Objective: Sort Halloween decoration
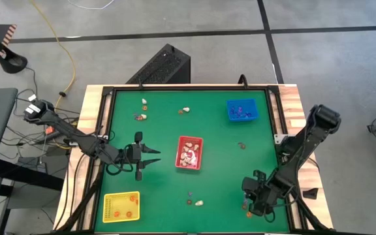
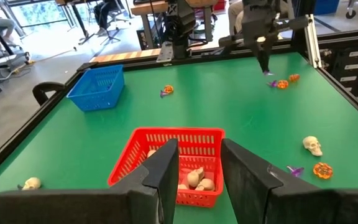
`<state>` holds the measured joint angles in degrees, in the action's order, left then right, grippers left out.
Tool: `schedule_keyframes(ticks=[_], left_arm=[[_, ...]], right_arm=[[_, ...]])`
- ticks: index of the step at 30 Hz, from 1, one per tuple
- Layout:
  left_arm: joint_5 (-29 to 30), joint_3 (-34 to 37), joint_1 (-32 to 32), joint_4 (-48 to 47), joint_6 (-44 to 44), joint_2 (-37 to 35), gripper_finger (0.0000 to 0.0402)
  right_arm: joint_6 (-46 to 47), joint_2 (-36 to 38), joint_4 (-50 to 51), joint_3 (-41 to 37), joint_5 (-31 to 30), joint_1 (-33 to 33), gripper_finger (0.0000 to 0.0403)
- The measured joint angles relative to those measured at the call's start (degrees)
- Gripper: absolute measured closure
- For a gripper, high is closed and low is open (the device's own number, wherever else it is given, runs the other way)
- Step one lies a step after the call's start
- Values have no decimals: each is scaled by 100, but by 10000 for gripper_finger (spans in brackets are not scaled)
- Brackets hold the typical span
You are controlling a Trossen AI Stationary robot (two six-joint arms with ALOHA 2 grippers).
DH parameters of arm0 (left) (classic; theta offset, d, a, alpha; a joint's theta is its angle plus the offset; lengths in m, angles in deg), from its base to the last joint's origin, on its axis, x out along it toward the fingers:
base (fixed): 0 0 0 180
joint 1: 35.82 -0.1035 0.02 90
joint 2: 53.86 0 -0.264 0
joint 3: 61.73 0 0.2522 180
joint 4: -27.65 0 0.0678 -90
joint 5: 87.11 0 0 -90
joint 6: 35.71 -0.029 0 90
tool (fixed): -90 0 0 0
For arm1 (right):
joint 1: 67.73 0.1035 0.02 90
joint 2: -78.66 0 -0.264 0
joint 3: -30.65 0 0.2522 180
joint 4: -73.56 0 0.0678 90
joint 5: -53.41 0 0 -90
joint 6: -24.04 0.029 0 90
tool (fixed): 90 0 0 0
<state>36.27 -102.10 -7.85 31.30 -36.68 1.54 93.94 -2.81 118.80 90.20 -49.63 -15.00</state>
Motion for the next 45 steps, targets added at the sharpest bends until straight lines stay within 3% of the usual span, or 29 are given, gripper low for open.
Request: schedule_keyframes(ticks=[6, 10, 17, 21, 26, 35, 45], left_arm=[[0, 0, 0, 2, -4, -2, 292], [0, 0, 0, 2, -28, -2, 292], [0, 0, 0, 2, -31, -2, 292], [-1, 0, 0, -23, -28, -2, 292], [-2, 0, 0, -174, -20, -2, 292], [-2, 0, 0, -206, 12, -2, 292], [-1, 0, -4, -198, 7, -2, 292]], right_arm=[[-608, 303, -68, 1, -1082, -318, 378], [-1543, 266, -637, 1, -1794, -885, 378], [-4119, -122, -2988, 8, -1551, -2306, 378], [-4926, -84, -3406, 10, -1272, -2958, 378], [-5201, 314, -2937, 10, -1304, -3692, 378], [-4768, 1060, -364, 10, -1884, -5540, 378], [-4736, 812, 172, 10, -1375, -7156, 343]])
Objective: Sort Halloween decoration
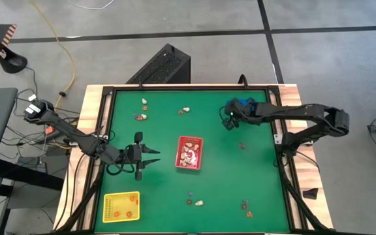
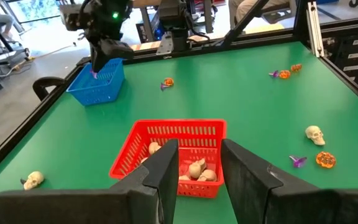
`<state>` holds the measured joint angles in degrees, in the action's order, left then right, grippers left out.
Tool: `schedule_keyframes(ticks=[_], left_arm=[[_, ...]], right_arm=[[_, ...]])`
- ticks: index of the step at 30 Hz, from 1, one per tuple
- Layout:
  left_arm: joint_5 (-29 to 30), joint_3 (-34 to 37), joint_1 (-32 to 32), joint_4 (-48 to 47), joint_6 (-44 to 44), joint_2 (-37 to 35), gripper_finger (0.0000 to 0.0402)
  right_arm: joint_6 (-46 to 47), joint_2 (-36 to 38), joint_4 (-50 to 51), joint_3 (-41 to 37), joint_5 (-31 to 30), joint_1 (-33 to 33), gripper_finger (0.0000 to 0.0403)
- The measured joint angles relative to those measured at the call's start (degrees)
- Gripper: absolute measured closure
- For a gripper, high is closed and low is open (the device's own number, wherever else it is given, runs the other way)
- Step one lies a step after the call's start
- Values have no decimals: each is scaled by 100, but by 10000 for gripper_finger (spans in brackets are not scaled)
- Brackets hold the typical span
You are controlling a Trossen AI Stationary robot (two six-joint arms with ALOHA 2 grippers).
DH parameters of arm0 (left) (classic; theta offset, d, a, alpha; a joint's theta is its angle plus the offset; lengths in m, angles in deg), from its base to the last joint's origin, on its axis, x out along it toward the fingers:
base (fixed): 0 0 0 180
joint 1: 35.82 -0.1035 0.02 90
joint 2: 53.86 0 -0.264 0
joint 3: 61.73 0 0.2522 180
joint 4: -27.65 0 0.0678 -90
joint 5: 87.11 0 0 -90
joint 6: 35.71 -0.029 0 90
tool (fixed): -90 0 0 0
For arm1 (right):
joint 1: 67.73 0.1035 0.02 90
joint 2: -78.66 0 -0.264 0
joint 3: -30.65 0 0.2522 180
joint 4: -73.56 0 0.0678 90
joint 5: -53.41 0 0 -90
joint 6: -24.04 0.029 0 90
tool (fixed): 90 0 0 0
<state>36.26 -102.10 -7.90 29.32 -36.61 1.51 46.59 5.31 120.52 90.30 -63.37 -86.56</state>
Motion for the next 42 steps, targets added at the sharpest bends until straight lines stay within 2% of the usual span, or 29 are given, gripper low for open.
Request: schedule_keyframes(ticks=[9, 17, 21, 26, 28, 31, 33, 37, 42], left_arm=[[1, 0, 0, -31, -31, 0, 292], [-7, 0, 0, -37, 35, 0, 292], [-238, 0, 0, -58, 97, 0, 292], [-1220, 0, 0, 118, 313, 191, 292], [-1699, 0, 0, 577, 223, 601, 292], [-2389, -109, 0, 1761, -124, 1550, 292], [-2748, -420, 0, 2351, -385, 2274, 292], [-2913, -1511, -36, 2686, -890, 3681, 292], [-3069, -3346, -266, 2574, -1533, 5328, 292]], right_arm=[[2, -15, 155, 0, 151, -515, 315], [103, -8, 299, 0, 249, -522, 264], [248, 126, 265, 0, 354, -83, 253], [301, 513, -261, 0, 46, 1138, 258], [298, 670, -556, 0, -217, 1735, 262], [265, 901, -798, 0, -655, 2637, 266], [-200, 1104, -880, 28, -1027, 3138, 268], [-276, 1710, -751, 35, -1535, 3930, 270], [46, 2306, -632, 39, -1939, 4698, 271]])
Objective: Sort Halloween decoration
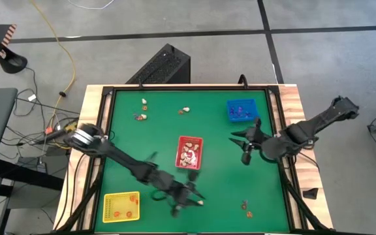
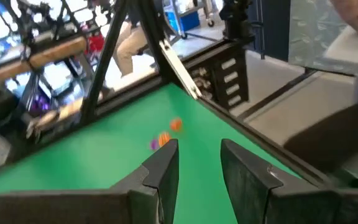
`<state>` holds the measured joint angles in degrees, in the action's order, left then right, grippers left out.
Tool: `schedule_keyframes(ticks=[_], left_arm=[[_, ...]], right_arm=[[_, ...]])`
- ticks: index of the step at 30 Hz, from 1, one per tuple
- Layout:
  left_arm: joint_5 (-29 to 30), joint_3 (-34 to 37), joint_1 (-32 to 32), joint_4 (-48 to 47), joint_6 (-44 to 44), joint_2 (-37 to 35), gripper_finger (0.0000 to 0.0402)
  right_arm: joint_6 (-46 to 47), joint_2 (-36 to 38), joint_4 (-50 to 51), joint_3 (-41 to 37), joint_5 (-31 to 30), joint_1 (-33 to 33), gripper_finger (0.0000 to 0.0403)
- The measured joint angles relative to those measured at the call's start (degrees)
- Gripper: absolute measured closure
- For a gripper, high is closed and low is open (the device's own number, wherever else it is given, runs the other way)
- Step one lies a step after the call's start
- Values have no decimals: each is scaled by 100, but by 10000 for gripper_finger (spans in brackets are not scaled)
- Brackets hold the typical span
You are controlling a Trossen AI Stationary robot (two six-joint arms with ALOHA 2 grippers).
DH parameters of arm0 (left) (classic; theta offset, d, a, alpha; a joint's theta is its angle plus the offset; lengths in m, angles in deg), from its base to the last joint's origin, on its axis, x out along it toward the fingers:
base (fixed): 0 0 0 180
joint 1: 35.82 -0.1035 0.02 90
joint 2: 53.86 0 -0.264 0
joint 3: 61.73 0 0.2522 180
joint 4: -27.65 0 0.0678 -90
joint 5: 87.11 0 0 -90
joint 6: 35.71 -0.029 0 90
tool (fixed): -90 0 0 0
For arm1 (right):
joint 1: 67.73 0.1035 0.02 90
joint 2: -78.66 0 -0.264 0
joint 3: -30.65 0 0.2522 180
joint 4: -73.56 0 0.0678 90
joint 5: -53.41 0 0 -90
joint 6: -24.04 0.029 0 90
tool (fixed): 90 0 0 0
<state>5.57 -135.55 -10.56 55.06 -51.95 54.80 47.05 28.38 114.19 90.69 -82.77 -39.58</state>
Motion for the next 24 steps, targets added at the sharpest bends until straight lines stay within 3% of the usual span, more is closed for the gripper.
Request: schedule_keyframes(ticks=[4, 7, 12, 18, 24], left_arm=[[-456, -1512, -308, -155, -404, 1159, 292], [-1294, -2674, -541, -211, -424, 2064, 292], [-2541, -4556, -758, -1067, -465, 3299, 292], [-2699, -6293, -792, -2172, -948, 4261, 292], [-2692, -7181, -884, -2641, -953, 4784, 292]], right_arm=[[5, 211, 227, 0, -451, 435, 271], [35, 245, 459, 2, -781, 628, 271], [53, 242, 759, 2, -940, 749, 271], [56, 241, 850, 2, -946, 744, 271], [61, 234, 850, 2, -946, 743, 271]])
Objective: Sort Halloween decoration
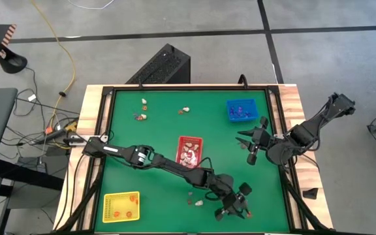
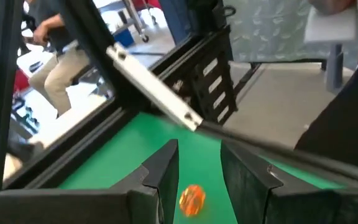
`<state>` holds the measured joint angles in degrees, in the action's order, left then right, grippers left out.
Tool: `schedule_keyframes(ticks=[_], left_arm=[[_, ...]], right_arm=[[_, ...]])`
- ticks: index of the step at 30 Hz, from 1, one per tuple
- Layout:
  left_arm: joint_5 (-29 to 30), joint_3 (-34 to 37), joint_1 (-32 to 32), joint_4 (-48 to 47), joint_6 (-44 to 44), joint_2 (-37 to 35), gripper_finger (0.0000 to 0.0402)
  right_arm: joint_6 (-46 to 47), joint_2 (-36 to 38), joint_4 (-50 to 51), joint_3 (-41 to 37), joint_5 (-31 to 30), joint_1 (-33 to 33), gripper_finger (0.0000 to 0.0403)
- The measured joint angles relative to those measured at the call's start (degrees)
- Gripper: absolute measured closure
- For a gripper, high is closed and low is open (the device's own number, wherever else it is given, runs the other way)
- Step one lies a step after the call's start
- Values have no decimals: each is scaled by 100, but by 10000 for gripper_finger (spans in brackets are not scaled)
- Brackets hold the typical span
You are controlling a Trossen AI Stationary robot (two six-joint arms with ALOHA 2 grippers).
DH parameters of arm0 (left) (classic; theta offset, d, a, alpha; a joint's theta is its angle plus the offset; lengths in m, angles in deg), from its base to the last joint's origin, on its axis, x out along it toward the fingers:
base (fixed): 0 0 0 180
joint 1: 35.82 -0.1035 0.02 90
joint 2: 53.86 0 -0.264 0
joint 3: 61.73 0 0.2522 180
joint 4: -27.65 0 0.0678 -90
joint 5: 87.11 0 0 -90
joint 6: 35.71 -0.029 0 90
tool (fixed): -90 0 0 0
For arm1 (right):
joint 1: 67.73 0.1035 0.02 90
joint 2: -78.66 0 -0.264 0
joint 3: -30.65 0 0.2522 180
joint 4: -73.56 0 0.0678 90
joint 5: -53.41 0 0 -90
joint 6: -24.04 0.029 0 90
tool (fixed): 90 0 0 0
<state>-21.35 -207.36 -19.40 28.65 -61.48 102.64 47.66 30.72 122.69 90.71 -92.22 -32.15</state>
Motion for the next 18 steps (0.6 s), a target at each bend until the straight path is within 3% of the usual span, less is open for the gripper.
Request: schedule_keyframes(ticks=[9, 18], left_arm=[[498, -9, -51, -286, -519, 29, 292], [992, -16, 53, -325, 395, 29, 292]], right_arm=[[-7, 0, -65, 0, -187, -9, 271], [-160, 2, -131, 0, -490, -9, 271]])
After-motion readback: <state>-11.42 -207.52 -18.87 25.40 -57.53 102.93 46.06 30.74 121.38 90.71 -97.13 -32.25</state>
